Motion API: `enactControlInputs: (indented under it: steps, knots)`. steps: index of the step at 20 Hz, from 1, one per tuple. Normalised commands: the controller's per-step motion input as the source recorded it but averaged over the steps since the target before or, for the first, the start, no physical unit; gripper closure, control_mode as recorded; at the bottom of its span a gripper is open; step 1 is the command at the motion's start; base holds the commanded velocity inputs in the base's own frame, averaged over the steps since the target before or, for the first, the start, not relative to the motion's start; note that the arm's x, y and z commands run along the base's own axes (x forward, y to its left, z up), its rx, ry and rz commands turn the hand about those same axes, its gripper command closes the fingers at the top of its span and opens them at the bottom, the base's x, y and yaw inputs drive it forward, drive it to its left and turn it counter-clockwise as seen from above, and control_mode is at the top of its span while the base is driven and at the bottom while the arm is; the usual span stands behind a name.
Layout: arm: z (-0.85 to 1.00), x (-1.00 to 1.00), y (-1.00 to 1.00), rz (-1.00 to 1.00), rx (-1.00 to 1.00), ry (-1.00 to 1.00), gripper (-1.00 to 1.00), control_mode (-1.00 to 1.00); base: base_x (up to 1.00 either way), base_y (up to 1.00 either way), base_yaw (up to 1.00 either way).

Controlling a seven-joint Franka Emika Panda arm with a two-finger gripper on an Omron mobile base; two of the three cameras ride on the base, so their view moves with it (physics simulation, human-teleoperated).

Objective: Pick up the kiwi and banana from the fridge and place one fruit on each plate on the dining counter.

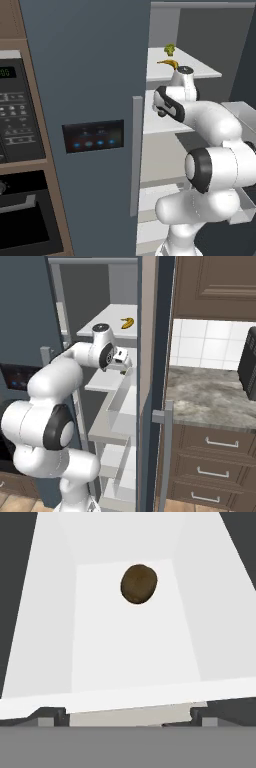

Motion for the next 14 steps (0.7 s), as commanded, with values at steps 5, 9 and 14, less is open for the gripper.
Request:
enactControlInputs:
  steps: [5,9,14]
  knots:
    - [-0.28,0.31,0.00,-0.06,0.00,0.00,-1.00,-1.00,0.00,0.00,0.00]
    - [-0.20,0.48,-0.07,-0.11,0.00,0.00,-1.00,-1.00,0.00,0.00,0.00]
    - [-0.20,0.41,-0.14,-0.09,0.00,-0.02,-1.00,-1.00,0.00,0.00,0.00]
